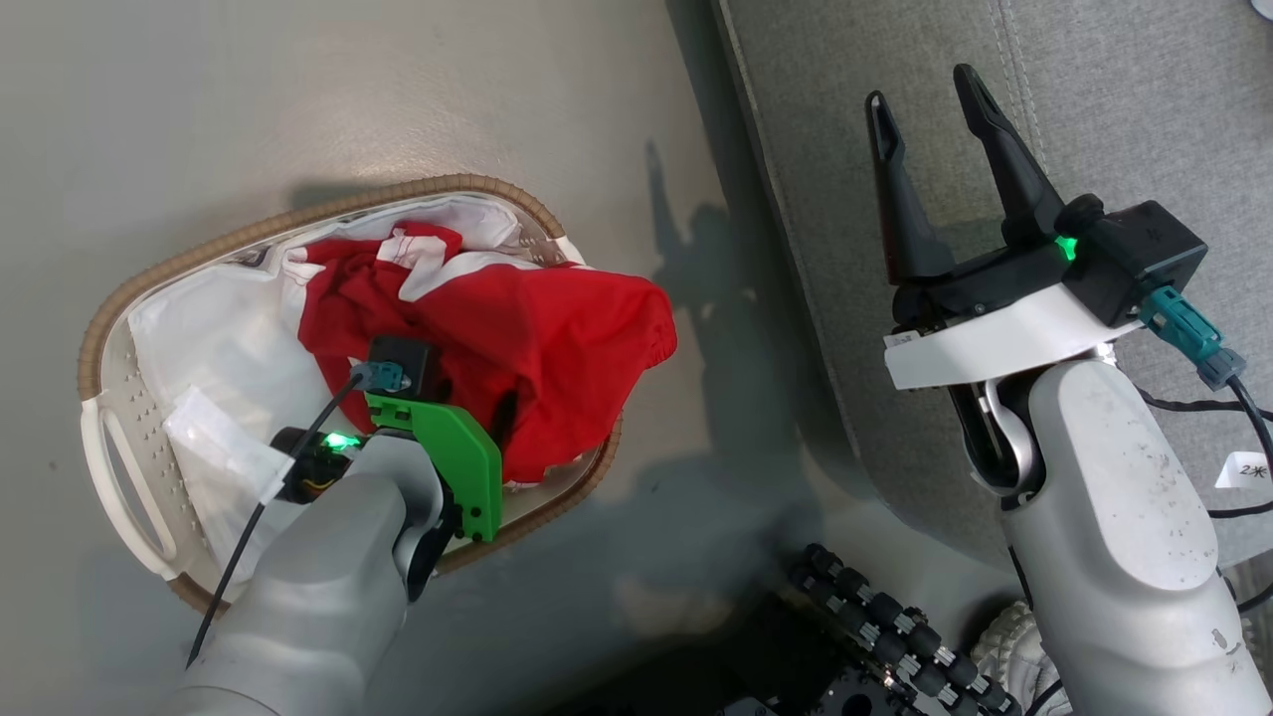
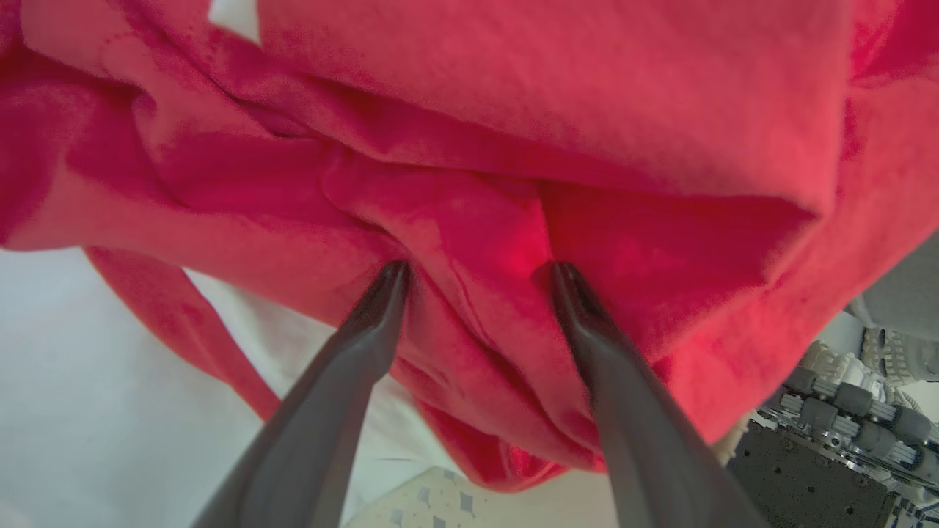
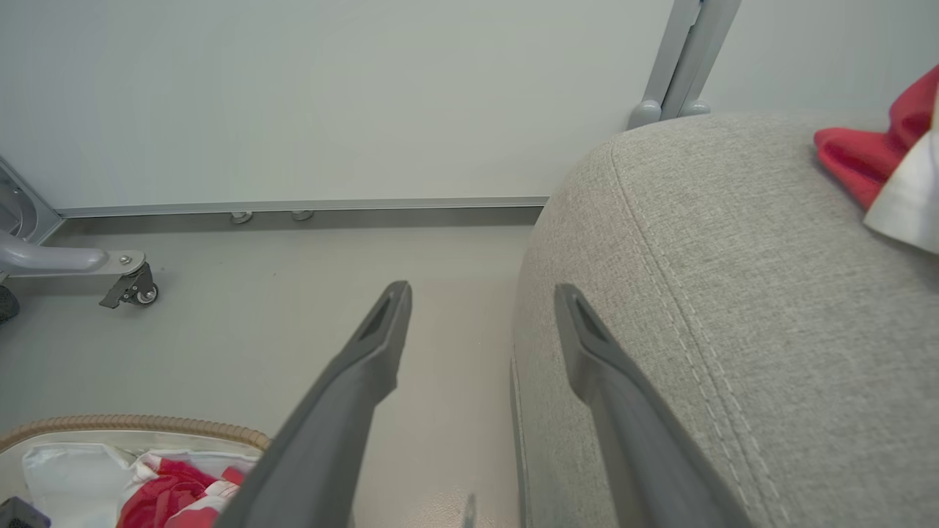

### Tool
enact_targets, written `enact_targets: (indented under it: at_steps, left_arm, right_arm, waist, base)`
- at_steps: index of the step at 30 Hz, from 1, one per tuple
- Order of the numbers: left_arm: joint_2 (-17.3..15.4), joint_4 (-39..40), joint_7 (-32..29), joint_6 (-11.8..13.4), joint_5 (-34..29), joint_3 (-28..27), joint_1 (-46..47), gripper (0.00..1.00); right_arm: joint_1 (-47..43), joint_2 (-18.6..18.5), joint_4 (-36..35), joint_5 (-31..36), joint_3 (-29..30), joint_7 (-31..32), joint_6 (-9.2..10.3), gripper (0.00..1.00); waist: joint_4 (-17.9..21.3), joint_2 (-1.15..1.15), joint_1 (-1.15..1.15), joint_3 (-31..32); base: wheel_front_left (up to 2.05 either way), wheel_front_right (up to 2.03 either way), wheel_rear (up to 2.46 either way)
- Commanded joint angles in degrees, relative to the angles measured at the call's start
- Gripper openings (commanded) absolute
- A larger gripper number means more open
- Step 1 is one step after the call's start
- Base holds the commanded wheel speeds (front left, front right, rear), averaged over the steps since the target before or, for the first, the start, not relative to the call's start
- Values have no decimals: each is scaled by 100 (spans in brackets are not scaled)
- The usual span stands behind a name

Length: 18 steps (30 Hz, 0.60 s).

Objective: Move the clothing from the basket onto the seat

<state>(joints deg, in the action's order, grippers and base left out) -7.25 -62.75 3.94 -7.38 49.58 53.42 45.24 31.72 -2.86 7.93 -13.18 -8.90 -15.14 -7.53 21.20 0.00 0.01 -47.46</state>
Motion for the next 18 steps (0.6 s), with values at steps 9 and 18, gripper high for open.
enact_targets:
  at_steps: [9, 18]
  left_arm:
    - [-34, -110, -112, -18, 285, 415, -49, 0]
    - [45, -200, 403, -18, 526, 622, -469, 0]
  right_arm:
    - [109, -14, 103, 62, -21, 0, 8, 100]
    - [-43, -16, 322, 125, -4, 0, 8, 100]
  waist:
    - [-66, 0, -1, 250]
    - [-198, 0, -1, 1045]
  base:
    - [0, 0, 0]
    - [0, 0, 0]
